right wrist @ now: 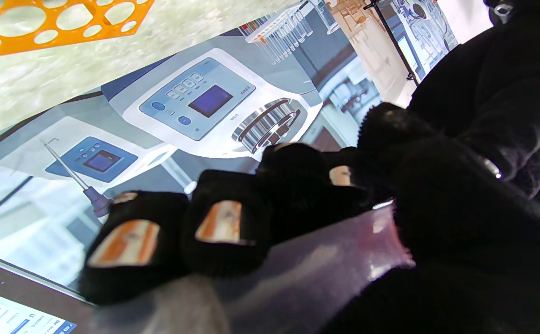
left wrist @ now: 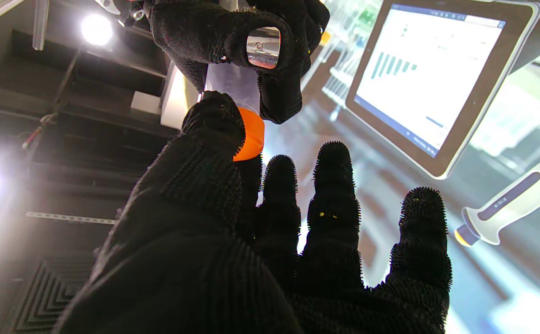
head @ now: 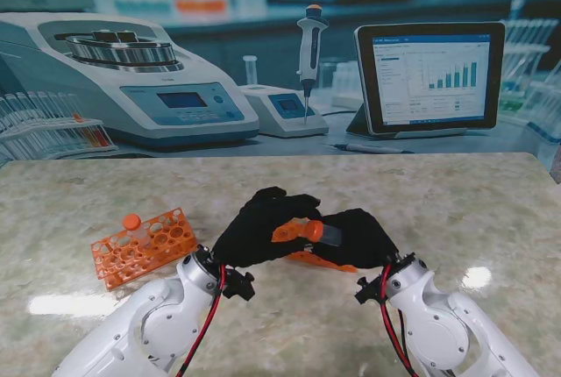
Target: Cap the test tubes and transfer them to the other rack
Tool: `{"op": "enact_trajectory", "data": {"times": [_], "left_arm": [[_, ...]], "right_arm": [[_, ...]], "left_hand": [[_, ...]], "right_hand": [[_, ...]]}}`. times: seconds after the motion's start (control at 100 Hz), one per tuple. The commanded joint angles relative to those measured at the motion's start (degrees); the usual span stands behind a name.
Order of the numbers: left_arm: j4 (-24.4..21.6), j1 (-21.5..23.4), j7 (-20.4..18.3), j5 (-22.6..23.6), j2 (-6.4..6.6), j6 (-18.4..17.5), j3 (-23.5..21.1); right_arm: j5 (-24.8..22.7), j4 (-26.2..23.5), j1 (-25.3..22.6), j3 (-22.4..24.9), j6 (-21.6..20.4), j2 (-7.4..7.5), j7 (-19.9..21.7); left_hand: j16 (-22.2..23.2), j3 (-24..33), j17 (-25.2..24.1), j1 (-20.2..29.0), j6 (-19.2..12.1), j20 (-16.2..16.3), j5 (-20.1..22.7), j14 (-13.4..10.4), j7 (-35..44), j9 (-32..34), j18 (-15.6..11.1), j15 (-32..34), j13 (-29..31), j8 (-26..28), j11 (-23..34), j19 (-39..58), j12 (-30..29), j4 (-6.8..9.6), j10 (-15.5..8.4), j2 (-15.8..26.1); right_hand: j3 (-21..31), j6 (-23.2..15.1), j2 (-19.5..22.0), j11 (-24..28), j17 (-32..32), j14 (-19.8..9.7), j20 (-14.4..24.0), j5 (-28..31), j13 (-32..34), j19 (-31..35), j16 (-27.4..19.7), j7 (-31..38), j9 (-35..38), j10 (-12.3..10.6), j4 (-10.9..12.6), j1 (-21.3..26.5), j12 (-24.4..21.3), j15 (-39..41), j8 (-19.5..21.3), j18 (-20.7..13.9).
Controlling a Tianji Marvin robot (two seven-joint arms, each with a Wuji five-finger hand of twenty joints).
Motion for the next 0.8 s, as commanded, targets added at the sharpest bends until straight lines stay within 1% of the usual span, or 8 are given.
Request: {"op": "enact_trajectory", "data": {"times": [0.0, 0.26, 0.41, 0.64, 0.67, 0.68, 0.7, 0.79], "left_arm": [[0.4, 0.2, -0.1, 0.4, -0.13, 0.0, 0.2], [0.6, 0.2, -0.4, 0.4, -0.07, -0.4, 0.4], [0.6, 0.3, -0.9, 0.4, 0.05, -0.8, 0.3], [0.2, 0.5, -1.8, 0.3, 0.25, -1.4, -0.1], [0.2, 0.5, -1.9, 0.3, 0.27, -1.5, -0.2], [0.2, 0.5, -1.9, 0.2, 0.28, -1.5, -0.2], [0.1, 0.5, -2.0, 0.2, 0.29, -1.5, -0.2], [0.0, 0.5, -2.5, 0.0, 0.36, -1.6, -0.3]], "right_arm": [[0.0, -0.8, -0.4, -0.4, -0.1, -0.26, 0.2], [0.0, -0.8, -0.4, -0.5, -0.1, -0.27, 0.2], [0.0, -0.8, -0.4, -0.5, -0.1, -0.27, 0.2], [0.0, -0.8, -0.5, -0.4, -0.1, -0.24, 0.3], [0.0, -0.8, -0.5, -0.4, -0.1, -0.24, 0.3], [0.0, -0.8, -0.5, -0.4, -0.1, -0.24, 0.3], [0.0, -0.8, -0.5, -0.4, -0.1, -0.24, 0.3], [0.0, -0.8, -0.5, -0.4, -0.2, -0.23, 0.4]], "left_hand": [[0.3, 12.9, -0.3, 10.8, -7.6, -1.9, 9.1, -2.2, 5.2, 1.1, 0.6, -0.8, 1.4, 0.8, 0.2, 2.0, -0.7, 3.50, -3.6, 4.2], [-1.2, 14.4, -0.6, 10.2, -11.4, -2.1, 9.6, -2.5, 4.1, 1.0, 0.3, -1.3, 1.1, 0.2, -0.1, 2.0, -1.2, 3.49, -3.4, 3.7], [-4.8, 15.9, -1.1, 9.9, -14.0, -2.3, 9.5, -2.4, 3.3, 0.9, 0.2, -1.8, 0.4, -0.5, -0.8, 1.7, -1.8, 3.53, -3.1, 3.8], [-6.0, 16.2, -2.0, 10.8, -17.2, -2.5, 9.0, -1.8, 2.6, 0.4, 0.0, -2.4, -1.1, -1.6, -1.5, 0.6, -2.4, 3.31, -2.5, 4.6], [-6.1, 16.2, -2.2, 10.9, -17.6, -2.5, 9.0, -1.7, 2.6, 0.3, 0.0, -2.4, -1.1, -1.7, -1.6, 0.5, -2.5, 3.29, -1.3, 4.8], [-6.1, 16.1, -2.2, 10.9, -17.7, -2.5, 9.0, -1.8, 2.5, 0.3, 0.0, -2.4, -1.2, -1.8, -1.7, 0.4, -2.5, 3.28, -1.8, 4.9], [-6.2, 16.0, -2.2, 11.0, -17.8, -2.5, 8.7, -1.7, 2.4, 0.1, 0.0, -2.4, -1.4, -1.9, -1.8, 0.3, -2.6, 3.26, -0.7, 5.1], [-6.5, 15.1, -2.7, 11.6, -18.3, -2.4, 7.6, -1.4, 0.8, -0.1, -0.2, -2.6, -2.0, -3.3, -2.4, -0.3, -2.9, 3.19, -0.3, 6.3]], "right_hand": [[0.2, -0.6, 0.8, 0.8, 3.5, -7.3, 3.5, 2.6, 1.1, 14.7, 3.9, 3.6, 2.3, -1.0, -0.8, 0.6, 0.9, 10.7, 1.4, -3.6], [0.1, -0.7, 0.9, 0.8, 3.5, -7.3, 3.5, 2.5, 1.1, 14.7, 3.9, 3.5, 2.3, -1.1, -0.8, 0.6, 0.9, 10.7, 1.4, -3.6], [0.2, -0.7, 0.9, 0.8, 3.5, -7.3, 3.5, 2.6, 1.1, 14.7, 3.9, 3.5, 2.3, -1.0, -0.8, 0.7, 0.9, 10.7, 1.4, -3.6], [0.1, -0.7, 0.9, 0.8, 3.5, -7.3, 3.5, 2.6, 1.1, 14.7, 3.9, 3.5, 2.3, -1.1, -0.8, 0.6, 0.9, 10.7, 1.4, -3.6], [0.1, -0.7, 0.8, 0.8, 3.5, -7.3, 3.5, 2.6, 1.1, 14.7, 3.9, 3.5, 2.3, -1.1, -0.8, 0.6, 0.9, 10.7, 1.4, -3.6], [0.1, -0.7, 0.8, 0.8, 3.5, -7.3, 3.5, 2.6, 1.1, 14.7, 3.9, 3.5, 2.3, -1.1, -0.8, 0.6, 0.9, 10.7, 1.4, -3.6], [0.1, -0.7, 0.8, 0.8, 3.5, -7.3, 3.5, 2.6, 1.1, 14.7, 3.9, 3.5, 2.3, -1.1, -0.8, 0.6, 0.9, 10.7, 1.4, -3.6], [0.1, -0.8, 0.8, 0.8, 3.5, -7.3, 3.5, 2.6, 1.1, 14.7, 3.9, 3.5, 2.3, -1.0, -0.8, 0.7, 0.9, 10.7, 1.4, -3.6]]}}
